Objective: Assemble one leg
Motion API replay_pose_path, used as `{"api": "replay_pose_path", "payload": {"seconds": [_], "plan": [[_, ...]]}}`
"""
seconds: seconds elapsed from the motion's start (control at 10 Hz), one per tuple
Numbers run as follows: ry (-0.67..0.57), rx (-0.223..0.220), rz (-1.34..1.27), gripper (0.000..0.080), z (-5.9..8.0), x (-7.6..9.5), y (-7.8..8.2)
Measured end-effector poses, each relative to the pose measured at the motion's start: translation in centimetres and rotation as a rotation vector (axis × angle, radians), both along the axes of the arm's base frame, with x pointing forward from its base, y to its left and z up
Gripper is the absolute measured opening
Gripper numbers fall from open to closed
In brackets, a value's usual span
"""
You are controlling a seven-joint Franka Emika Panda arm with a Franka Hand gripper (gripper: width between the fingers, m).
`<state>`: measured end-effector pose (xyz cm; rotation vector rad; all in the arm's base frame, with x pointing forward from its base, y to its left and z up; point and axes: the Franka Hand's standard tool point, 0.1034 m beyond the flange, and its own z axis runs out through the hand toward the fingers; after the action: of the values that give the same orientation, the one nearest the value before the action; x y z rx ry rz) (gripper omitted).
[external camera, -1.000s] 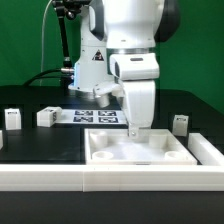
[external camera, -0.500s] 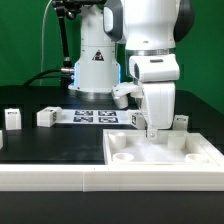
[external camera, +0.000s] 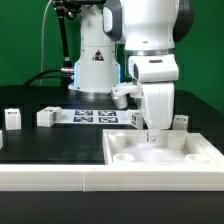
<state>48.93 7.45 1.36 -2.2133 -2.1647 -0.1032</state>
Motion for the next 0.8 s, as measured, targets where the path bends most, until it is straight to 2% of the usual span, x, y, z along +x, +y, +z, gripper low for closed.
{"api": "replay_pose_path", "payload": {"seconds": [0.1, 0.2, 0.5, 0.6, 0.8], "plan": [[0.0, 0.0, 0.0, 0.0563, 0.0, 0.0, 0.0], [0.0, 0.0, 0.0, 0.0633, 0.0, 0.0, 0.0], [0.0, 0.0, -0.003, 0.0648, 0.0, 0.0, 0.0], [-0.006, -0.001, -0.05, 0.0649, 0.6, -0.5, 0.3], [-0.02, -0.014, -0.084, 0.0649, 2.9, -1.3, 1.0]]}}
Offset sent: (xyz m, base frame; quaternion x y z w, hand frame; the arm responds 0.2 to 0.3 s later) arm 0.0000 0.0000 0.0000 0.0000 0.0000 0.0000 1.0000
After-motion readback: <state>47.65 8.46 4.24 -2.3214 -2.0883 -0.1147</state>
